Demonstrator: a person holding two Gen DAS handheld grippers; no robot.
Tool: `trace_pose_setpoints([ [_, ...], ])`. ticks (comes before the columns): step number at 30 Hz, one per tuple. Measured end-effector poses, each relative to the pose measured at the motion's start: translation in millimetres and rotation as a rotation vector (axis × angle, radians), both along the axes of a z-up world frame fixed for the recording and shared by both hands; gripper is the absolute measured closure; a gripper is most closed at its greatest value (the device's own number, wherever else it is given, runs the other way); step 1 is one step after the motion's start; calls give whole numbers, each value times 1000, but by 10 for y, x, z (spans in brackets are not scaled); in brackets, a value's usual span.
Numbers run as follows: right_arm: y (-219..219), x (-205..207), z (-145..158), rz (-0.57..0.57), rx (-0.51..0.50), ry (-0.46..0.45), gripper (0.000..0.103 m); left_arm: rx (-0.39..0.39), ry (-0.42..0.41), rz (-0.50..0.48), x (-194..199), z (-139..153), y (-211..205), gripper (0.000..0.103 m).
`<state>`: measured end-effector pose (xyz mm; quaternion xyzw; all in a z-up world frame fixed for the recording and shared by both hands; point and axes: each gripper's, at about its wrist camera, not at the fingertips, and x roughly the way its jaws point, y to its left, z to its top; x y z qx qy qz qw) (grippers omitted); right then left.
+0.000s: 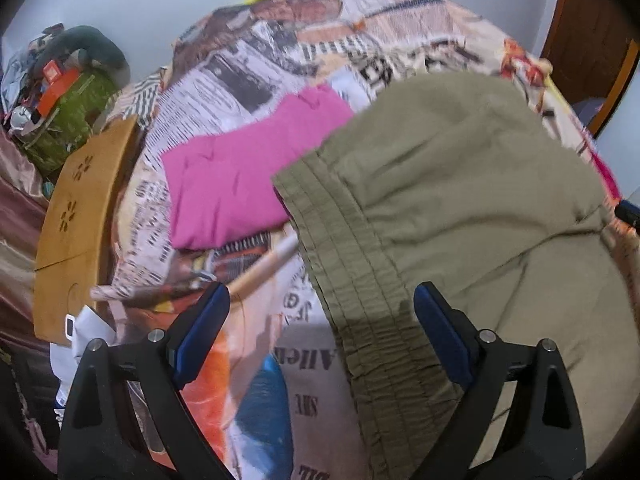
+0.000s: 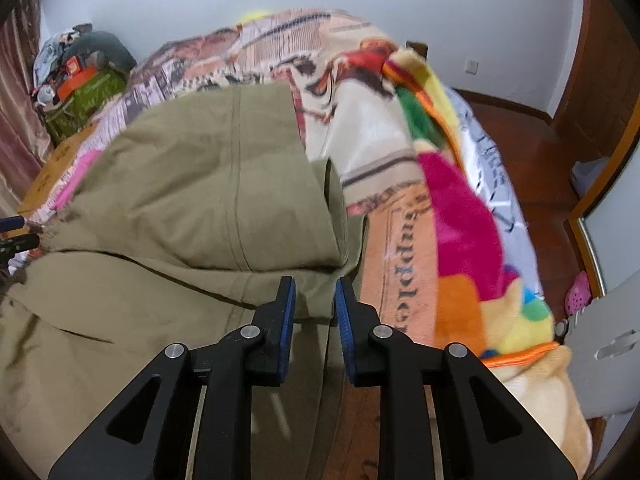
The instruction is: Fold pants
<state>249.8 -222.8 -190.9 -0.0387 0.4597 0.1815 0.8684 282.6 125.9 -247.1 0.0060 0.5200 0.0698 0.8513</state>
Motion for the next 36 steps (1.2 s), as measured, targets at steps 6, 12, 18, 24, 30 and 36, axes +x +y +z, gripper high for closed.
trace_pose_setpoints([
  [6, 10, 8, 225, 12, 43, -62, 60, -10, -54, 20, 122, 243, 121, 8],
  [12, 85, 128, 182, 19, 52, -54, 59, -39, -14, 23, 341, 110, 129, 8],
  [18, 104, 297, -94, 11, 40, 14, 59, -73, 78, 10, 465, -256, 87, 8],
  [24, 119, 393, -287, 19, 80, 71, 59, -103, 141, 6, 512, -543, 72, 8],
  [30, 231, 382, -383, 66, 21, 66, 70, -142, 150, 9, 521, -680, 58, 7],
  [36, 262, 354, -353, 85, -20, 34, 89, 37, 101, -13, 512, -663, -43, 7],
])
